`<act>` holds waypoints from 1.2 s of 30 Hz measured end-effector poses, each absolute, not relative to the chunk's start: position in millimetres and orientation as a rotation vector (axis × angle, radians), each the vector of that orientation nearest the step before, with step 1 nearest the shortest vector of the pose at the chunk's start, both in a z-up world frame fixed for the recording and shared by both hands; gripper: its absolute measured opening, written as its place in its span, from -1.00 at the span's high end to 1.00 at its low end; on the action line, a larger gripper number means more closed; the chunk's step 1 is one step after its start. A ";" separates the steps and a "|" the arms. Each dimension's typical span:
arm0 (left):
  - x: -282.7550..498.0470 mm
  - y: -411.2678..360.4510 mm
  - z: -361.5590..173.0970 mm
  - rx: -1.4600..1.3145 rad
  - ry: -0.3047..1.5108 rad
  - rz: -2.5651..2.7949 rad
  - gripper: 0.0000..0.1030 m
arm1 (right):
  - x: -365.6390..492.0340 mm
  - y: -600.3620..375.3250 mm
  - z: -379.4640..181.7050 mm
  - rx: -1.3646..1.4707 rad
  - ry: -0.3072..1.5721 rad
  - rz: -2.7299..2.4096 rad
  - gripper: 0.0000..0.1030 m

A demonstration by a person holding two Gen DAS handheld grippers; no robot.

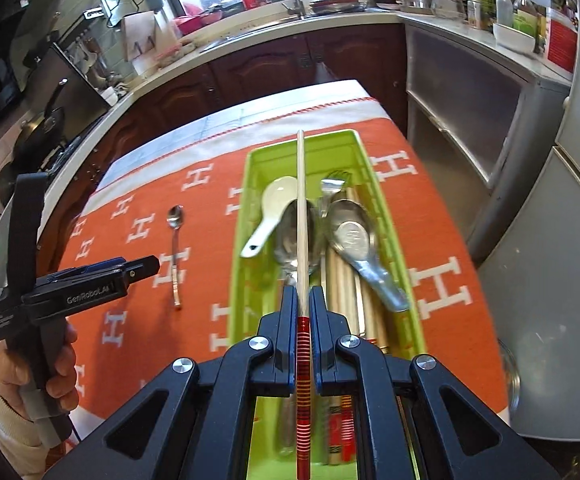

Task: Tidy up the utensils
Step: 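Grasp the red-banded chopstick with the right tool while the left tool approaches a steel spoon, then close the left tool on the steel spoon handle while the right tool holds the chopstick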

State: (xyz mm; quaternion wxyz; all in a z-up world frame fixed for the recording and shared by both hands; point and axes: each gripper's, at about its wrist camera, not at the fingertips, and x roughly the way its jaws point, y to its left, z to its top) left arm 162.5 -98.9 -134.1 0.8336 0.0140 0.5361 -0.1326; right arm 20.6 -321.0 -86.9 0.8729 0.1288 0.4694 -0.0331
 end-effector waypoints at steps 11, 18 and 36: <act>183.7 -124.2 -157.2 0.074 1.182 -0.206 0.01 | 35.3 -327.6 -106.8 0.263 1.018 -0.100 0.89; 187.6 -126.6 -156.6 0.096 1.171 -0.163 0.42 | 35.3 -328.9 -107.5 0.293 1.010 -0.092 0.86; 161.4 -108.4 -133.5 -0.053 1.190 -0.220 0.96 | 12.3 -324.6 -93.6 0.336 0.968 -0.067 0.86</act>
